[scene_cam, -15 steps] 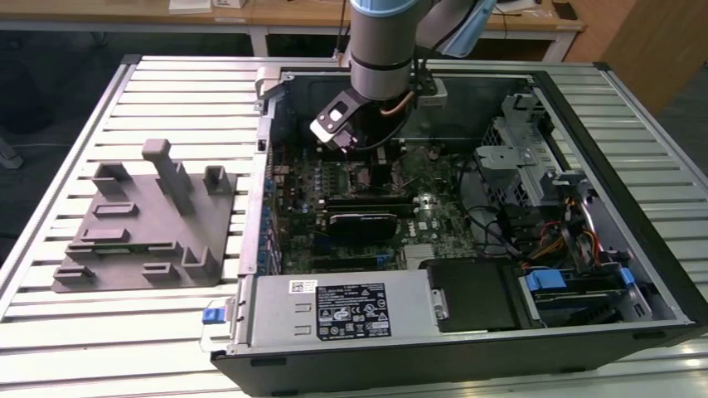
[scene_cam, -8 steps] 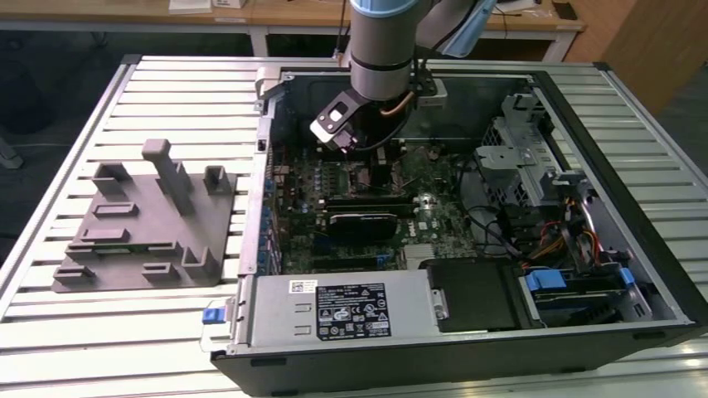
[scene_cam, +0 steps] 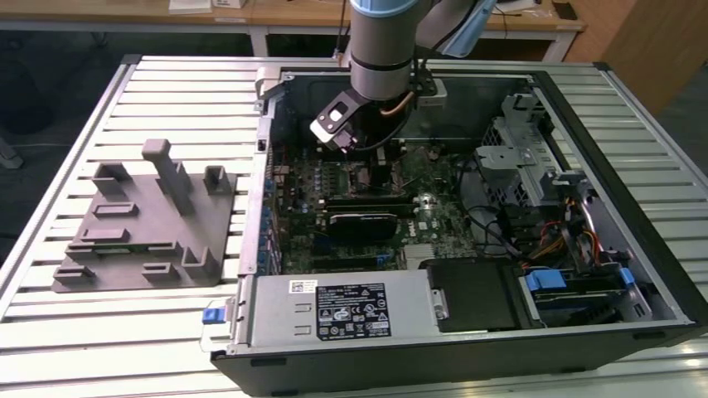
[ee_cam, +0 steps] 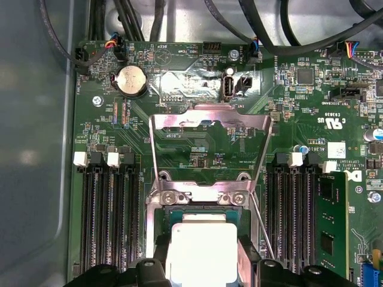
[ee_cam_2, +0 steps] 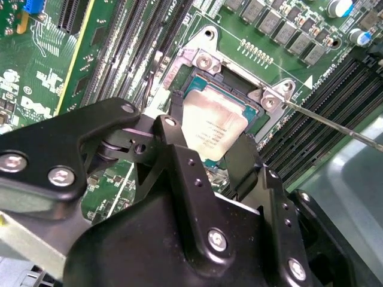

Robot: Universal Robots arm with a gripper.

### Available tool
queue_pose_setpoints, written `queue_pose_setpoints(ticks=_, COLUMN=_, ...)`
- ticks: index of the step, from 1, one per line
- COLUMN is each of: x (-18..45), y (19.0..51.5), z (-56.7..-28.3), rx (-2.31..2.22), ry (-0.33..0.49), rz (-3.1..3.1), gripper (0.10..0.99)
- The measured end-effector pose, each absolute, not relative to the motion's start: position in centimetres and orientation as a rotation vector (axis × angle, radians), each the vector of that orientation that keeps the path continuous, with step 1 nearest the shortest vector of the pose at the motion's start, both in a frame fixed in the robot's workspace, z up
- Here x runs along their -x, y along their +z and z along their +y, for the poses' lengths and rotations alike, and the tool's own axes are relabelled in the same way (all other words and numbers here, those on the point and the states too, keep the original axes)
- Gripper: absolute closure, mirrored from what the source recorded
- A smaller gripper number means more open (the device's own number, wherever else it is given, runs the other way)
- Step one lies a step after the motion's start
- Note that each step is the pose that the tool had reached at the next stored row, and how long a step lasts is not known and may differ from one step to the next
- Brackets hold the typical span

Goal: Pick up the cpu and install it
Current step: 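Place the cpu into insertion slot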

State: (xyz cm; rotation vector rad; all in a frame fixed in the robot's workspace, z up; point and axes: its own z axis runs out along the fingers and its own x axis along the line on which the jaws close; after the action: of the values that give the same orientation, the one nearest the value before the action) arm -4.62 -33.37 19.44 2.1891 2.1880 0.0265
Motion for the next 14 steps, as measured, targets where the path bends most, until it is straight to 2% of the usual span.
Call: queue_pose_setpoints(ticks=14, x=4.62, y=19.42, z=-33.37, rx=-2.189, ry=0.027, rz=2.188, gripper=0.561)
